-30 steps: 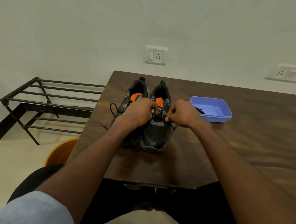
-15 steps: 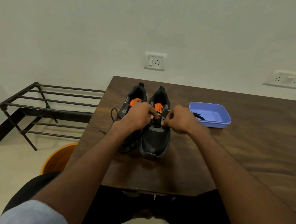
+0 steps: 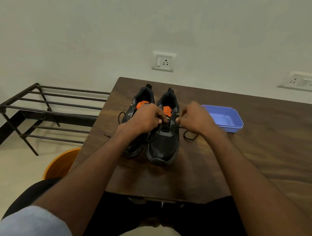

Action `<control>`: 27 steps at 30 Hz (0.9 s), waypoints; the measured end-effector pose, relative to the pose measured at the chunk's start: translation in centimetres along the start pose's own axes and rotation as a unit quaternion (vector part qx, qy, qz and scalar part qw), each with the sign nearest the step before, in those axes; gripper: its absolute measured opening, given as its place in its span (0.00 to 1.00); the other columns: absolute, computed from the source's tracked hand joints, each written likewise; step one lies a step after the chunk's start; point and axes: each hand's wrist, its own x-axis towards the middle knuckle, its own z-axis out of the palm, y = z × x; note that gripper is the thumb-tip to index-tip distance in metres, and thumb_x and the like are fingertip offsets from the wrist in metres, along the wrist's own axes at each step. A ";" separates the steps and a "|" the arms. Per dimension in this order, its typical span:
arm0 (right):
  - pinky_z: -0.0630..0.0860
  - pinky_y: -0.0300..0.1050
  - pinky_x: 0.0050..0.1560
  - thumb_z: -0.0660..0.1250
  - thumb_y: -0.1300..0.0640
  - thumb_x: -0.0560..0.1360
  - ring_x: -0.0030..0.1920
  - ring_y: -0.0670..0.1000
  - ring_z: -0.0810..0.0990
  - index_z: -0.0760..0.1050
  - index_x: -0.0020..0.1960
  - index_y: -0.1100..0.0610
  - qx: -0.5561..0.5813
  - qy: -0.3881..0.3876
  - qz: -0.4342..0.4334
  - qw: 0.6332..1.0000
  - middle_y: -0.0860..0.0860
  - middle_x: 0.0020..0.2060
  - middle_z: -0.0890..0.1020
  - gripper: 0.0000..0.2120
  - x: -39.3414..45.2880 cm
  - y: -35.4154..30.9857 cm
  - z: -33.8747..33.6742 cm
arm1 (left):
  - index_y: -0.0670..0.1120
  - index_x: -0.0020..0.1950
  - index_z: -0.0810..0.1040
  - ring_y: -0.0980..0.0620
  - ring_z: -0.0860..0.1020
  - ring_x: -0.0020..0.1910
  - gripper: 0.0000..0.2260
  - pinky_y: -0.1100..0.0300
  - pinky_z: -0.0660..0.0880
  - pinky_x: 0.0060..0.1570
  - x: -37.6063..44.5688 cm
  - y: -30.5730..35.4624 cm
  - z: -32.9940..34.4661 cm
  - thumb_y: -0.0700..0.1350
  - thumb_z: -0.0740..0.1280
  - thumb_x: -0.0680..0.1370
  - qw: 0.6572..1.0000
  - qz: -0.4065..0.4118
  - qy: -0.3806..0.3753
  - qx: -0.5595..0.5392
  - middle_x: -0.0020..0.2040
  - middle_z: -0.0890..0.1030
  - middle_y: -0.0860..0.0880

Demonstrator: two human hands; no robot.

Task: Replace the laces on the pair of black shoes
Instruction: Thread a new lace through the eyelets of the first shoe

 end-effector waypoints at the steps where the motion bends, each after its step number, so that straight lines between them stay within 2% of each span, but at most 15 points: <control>1: 0.82 0.54 0.52 0.73 0.54 0.77 0.51 0.57 0.83 0.83 0.49 0.61 0.016 -0.059 0.001 0.998 0.57 0.48 0.85 0.09 0.0 -0.3 0.4 | 0.50 0.55 0.87 0.56 0.81 0.53 0.11 0.55 0.80 0.60 -0.1 0.0 0.0 0.37 0.70 0.80 1.000 0.002 0.000 0.000 0.54 0.86 0.51; 3: 0.83 0.55 0.51 0.75 0.52 0.76 0.46 0.55 0.84 0.83 0.47 0.59 0.015 -0.104 0.004 0.994 0.56 0.44 0.85 0.09 0.0 -0.6 0.7 | 0.50 0.55 0.87 0.56 0.82 0.54 0.11 0.55 0.80 0.60 -0.2 0.0 -0.1 0.36 0.70 0.80 1.000 0.003 0.001 -0.004 0.55 0.86 0.51; 5: 0.80 0.52 0.46 0.74 0.53 0.77 0.44 0.55 0.83 0.82 0.46 0.59 0.020 -0.064 0.035 0.997 0.55 0.42 0.84 0.09 -0.1 -0.4 0.5 | 0.50 0.54 0.87 0.56 0.82 0.53 0.11 0.54 0.80 0.61 -0.1 0.0 -0.1 0.36 0.70 0.79 1.000 0.001 0.003 -0.005 0.54 0.86 0.51; 7: 0.74 0.49 0.42 0.70 0.55 0.79 0.42 0.56 0.80 0.81 0.47 0.60 0.018 0.075 0.100 0.992 0.56 0.43 0.83 0.09 -0.3 0.1 -0.4 | 0.50 0.53 0.87 0.56 0.81 0.52 0.11 0.54 0.79 0.61 -0.1 0.1 -0.1 0.35 0.70 0.79 1.000 0.000 0.002 -0.001 0.54 0.86 0.51; 9: 0.73 0.50 0.43 0.67 0.57 0.80 0.48 0.61 0.80 0.80 0.48 0.61 0.017 0.212 0.136 0.968 0.58 0.48 0.83 0.08 -0.3 1.0 -1.3 | 0.50 0.53 0.87 0.56 0.81 0.53 0.11 0.54 0.78 0.63 -0.1 0.2 -0.1 0.35 0.70 0.79 1.000 -0.002 0.000 -0.003 0.55 0.85 0.50; 10: 0.74 0.52 0.44 0.66 0.58 0.79 0.53 0.62 0.79 0.80 0.50 0.61 -0.003 0.238 0.125 0.963 0.59 0.52 0.82 0.07 -0.2 1.3 -1.6 | 0.50 0.52 0.87 0.55 0.81 0.54 0.11 0.54 0.78 0.64 -0.1 0.2 -0.2 0.35 0.70 0.79 1.000 -0.003 0.000 -0.003 0.55 0.85 0.50; 12: 0.76 0.55 0.52 0.67 0.59 0.77 0.62 0.62 0.73 0.78 0.60 0.61 -0.063 0.212 0.072 0.972 0.58 0.62 0.77 0.13 -0.1 1.2 -1.6 | 0.50 0.52 0.87 0.55 0.81 0.55 0.11 0.54 0.78 0.64 -0.2 0.2 -0.2 0.35 0.70 0.79 1.000 -0.003 -0.001 -0.004 0.56 0.85 0.50; 14: 0.77 0.55 0.58 0.71 0.56 0.76 0.65 0.60 0.72 0.79 0.61 0.59 -0.070 0.129 0.008 0.989 0.55 0.66 0.75 0.15 0.0 0.7 -1.0 | 0.50 0.53 0.87 0.56 0.81 0.55 0.11 0.55 0.78 0.63 -0.2 0.2 -0.1 0.36 0.70 0.80 1.000 -0.003 -0.005 -0.007 0.55 0.85 0.51; 15: 0.78 0.56 0.59 0.73 0.53 0.76 0.62 0.58 0.75 0.81 0.56 0.57 -0.052 0.081 -0.010 0.995 0.54 0.63 0.78 0.12 0.0 0.3 -0.6 | 0.50 0.54 0.87 0.57 0.80 0.53 0.10 0.56 0.78 0.62 -0.2 0.2 -0.1 0.36 0.70 0.80 1.000 -0.002 -0.005 -0.005 0.54 0.85 0.52; 17: 0.82 0.57 0.55 0.76 0.50 0.75 0.51 0.54 0.82 0.83 0.46 0.56 -0.012 -0.032 -0.004 0.999 0.53 0.51 0.85 0.08 0.2 -0.3 0.4 | 0.50 0.55 0.87 0.61 0.79 0.47 0.09 0.60 0.77 0.58 -0.4 0.4 -0.3 0.38 0.70 0.80 1.000 0.002 -0.004 0.004 0.48 0.83 0.56; 19: 0.83 0.57 0.52 0.75 0.52 0.76 0.46 0.54 0.83 0.83 0.45 0.57 -0.008 -0.081 0.006 0.997 0.54 0.44 0.85 0.08 0.1 -0.5 0.9 | 0.49 0.55 0.86 0.64 0.76 0.42 0.09 0.65 0.74 0.52 -0.5 0.5 -0.4 0.38 0.70 0.80 1.000 0.006 -0.004 0.010 0.42 0.79 0.61; 22: 0.81 0.53 0.49 0.71 0.54 0.77 0.44 0.56 0.80 0.79 0.46 0.60 -0.016 0.003 0.067 0.998 0.55 0.41 0.82 0.08 -0.2 0.0 0.0 | 0.49 0.55 0.87 0.63 0.76 0.42 0.09 0.64 0.74 0.54 -0.5 0.6 -0.5 0.37 0.71 0.80 1.000 0.006 -0.006 0.007 0.43 0.79 0.60; 24: 0.77 0.54 0.53 0.68 0.57 0.77 0.44 0.58 0.76 0.75 0.45 0.59 -0.043 0.086 0.107 0.990 0.55 0.41 0.78 0.06 -0.4 0.7 -0.9 | 0.48 0.54 0.87 0.63 0.76 0.40 0.09 0.61 0.76 0.57 -0.5 0.7 -0.5 0.36 0.70 0.80 1.000 0.006 -0.010 0.002 0.43 0.80 0.59; 25: 0.76 0.56 0.56 0.68 0.57 0.77 0.45 0.59 0.76 0.75 0.45 0.59 -0.052 0.098 0.104 0.988 0.55 0.42 0.79 0.05 -0.2 1.0 -1.1 | 0.48 0.54 0.87 0.63 0.75 0.38 0.09 0.61 0.77 0.56 -0.5 0.7 -0.5 0.36 0.70 0.80 1.000 0.007 -0.011 0.003 0.40 0.79 0.59; 27: 0.77 0.58 0.60 0.69 0.56 0.77 0.47 0.57 0.77 0.78 0.47 0.57 -0.038 0.055 0.067 0.996 0.55 0.44 0.81 0.05 0.0 1.0 -1.1 | 0.47 0.54 0.86 0.62 0.73 0.35 0.09 0.62 0.76 0.53 -0.5 0.9 -0.5 0.35 0.70 0.80 1.000 0.009 -0.013 0.007 0.37 0.76 0.60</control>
